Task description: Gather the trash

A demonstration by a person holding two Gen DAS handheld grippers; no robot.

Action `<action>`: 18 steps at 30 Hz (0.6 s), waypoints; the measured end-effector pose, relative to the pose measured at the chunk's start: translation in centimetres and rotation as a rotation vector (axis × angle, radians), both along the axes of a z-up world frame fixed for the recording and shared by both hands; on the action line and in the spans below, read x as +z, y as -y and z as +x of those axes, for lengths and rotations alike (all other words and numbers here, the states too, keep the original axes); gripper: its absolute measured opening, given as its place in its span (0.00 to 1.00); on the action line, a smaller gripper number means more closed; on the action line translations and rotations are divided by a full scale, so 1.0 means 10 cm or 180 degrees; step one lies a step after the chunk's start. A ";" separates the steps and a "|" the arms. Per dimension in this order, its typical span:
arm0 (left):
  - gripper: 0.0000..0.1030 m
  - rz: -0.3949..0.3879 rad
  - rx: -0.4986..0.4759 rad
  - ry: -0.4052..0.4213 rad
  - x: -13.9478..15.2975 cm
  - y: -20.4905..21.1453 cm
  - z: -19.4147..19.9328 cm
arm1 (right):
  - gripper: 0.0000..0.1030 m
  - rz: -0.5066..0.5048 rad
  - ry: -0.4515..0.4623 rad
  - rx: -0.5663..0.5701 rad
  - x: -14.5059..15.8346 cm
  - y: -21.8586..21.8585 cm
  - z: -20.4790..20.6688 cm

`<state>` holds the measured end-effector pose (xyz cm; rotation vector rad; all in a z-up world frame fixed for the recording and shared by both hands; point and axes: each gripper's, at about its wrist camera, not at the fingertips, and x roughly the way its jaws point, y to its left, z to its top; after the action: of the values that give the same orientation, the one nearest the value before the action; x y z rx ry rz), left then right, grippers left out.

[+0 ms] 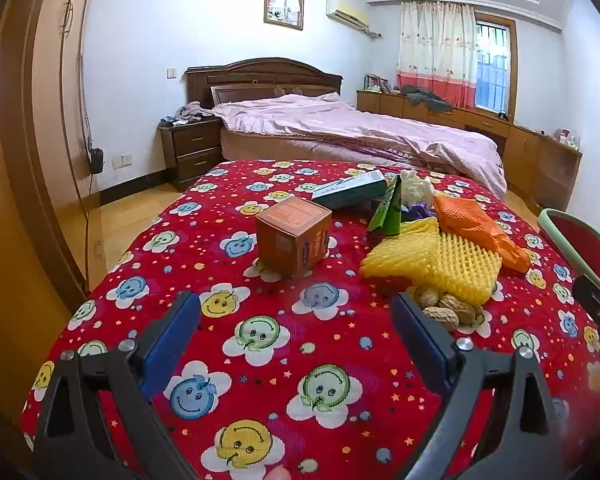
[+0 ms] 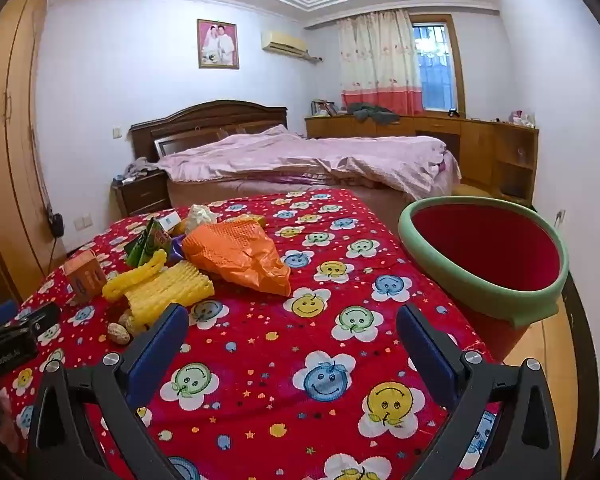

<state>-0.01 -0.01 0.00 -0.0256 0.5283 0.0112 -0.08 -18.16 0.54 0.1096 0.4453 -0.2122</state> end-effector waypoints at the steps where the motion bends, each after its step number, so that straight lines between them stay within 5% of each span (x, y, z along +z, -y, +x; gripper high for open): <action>1: 0.93 -0.0001 -0.0003 0.0006 0.00 0.00 0.00 | 1.00 0.0007 0.0014 0.0002 0.00 0.00 0.00; 18: 0.93 -0.0033 0.0012 0.0008 0.01 -0.03 -0.01 | 1.00 -0.0105 -0.0047 -0.0038 -0.01 -0.03 0.01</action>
<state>-0.06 0.32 0.10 -0.0366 0.5259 0.0120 0.05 -17.82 0.45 0.0785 0.4559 -0.2321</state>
